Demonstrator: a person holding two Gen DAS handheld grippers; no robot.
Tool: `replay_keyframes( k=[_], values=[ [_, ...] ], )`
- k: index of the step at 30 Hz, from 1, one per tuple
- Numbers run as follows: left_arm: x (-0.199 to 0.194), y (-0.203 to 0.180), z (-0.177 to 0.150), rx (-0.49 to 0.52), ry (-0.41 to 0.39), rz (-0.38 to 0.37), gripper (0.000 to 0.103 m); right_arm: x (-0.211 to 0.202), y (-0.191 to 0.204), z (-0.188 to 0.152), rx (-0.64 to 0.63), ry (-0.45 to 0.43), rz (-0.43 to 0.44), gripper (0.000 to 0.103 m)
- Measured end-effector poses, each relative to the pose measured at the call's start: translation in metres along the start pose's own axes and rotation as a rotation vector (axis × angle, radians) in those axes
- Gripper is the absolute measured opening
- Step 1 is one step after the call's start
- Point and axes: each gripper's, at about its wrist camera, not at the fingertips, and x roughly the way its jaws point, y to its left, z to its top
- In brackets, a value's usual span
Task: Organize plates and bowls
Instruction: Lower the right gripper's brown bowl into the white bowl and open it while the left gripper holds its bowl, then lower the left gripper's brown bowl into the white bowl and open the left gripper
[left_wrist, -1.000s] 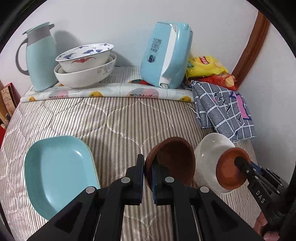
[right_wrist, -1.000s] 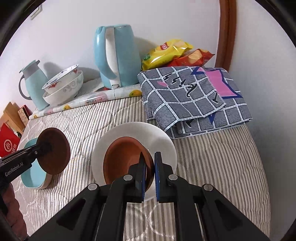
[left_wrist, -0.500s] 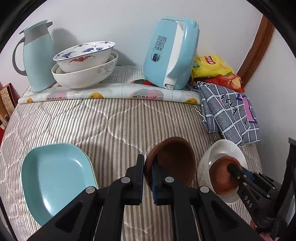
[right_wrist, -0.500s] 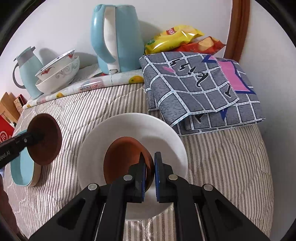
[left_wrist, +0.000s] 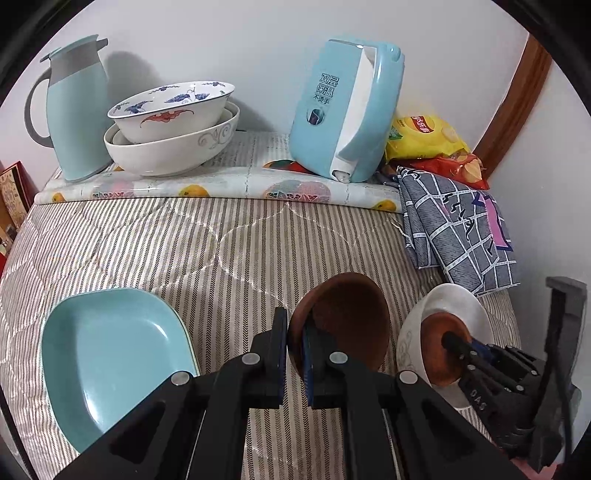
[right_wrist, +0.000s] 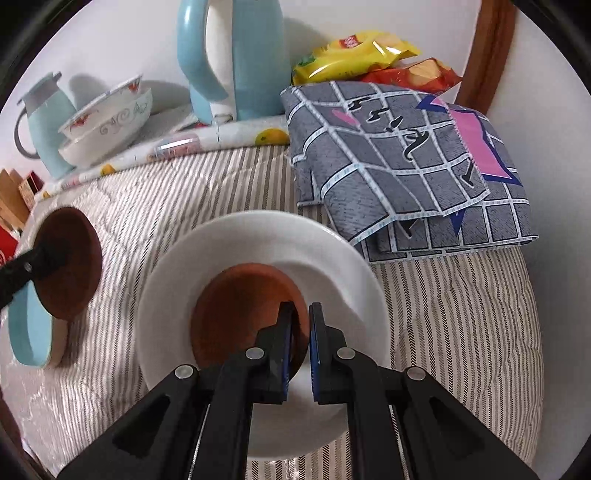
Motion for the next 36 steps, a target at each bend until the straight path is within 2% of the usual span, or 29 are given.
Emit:
replay_keyframes(
  k=[4,8,13,16,20,26,31,36],
  values=[
    [-0.006,-0.002,0.0,0.009,-0.006,-0.002,0.008,0.003,0.007,-0.002,-0.029,0.007,-0.035,0.013],
    [-0.01,-0.001,-0.001,0.01,-0.011,-0.003,0.008,0.004,0.008,-0.004,-0.019,0.005,-0.03,0.014],
    [-0.014,0.001,-0.003,0.0,-0.01,-0.017,0.008,-0.002,0.008,-0.005,-0.015,-0.016,0.003,0.034],
    [-0.02,0.0,-0.006,0.0,-0.018,-0.012,0.008,-0.005,0.008,-0.006,-0.015,-0.022,-0.005,0.038],
    [-0.026,-0.006,-0.009,0.002,-0.025,-0.023,0.008,-0.017,0.005,-0.009,-0.002,-0.038,0.005,0.039],
    [-0.03,-0.024,-0.013,0.021,-0.023,-0.036,0.008,-0.055,-0.007,-0.018,0.011,-0.114,0.001,0.039],
    [-0.035,-0.043,-0.017,0.042,-0.028,-0.057,0.008,-0.088,-0.024,-0.028,0.034,-0.167,-0.02,0.04],
    [-0.036,-0.058,-0.021,0.052,-0.022,-0.083,0.008,-0.108,-0.047,-0.04,0.081,-0.184,-0.045,0.04]
  ],
)
